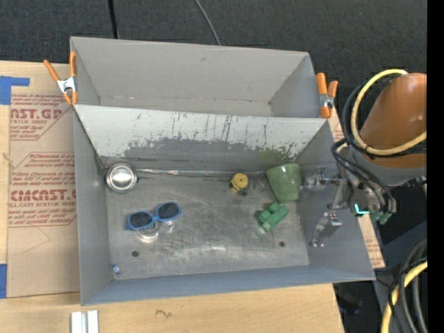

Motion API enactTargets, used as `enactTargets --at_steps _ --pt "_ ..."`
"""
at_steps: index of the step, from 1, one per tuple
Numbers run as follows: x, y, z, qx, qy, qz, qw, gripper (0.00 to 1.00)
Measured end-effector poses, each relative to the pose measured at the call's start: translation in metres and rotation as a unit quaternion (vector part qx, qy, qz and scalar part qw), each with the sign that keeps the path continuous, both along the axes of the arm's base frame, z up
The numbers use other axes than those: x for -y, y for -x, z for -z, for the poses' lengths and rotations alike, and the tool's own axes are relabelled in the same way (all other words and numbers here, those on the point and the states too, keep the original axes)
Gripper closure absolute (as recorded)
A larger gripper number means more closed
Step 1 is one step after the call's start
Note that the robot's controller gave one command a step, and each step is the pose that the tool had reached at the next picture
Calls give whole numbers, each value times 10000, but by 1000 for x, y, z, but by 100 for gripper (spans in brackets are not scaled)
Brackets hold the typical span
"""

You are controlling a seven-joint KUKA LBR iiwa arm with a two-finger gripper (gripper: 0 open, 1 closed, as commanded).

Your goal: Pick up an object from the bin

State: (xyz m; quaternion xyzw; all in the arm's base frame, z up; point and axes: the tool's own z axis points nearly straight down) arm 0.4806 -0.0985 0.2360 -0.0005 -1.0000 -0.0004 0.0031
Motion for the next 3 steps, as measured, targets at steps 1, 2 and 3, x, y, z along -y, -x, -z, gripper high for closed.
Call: enactTargets --at_steps 1,2,3 --pt "0 -2 -3 38 7 -8 10000 100" --pt "-1 -2 -3 38 7 -8 10000 0" --pt "-23 -45 153 17 -20 -2702 9628 0"
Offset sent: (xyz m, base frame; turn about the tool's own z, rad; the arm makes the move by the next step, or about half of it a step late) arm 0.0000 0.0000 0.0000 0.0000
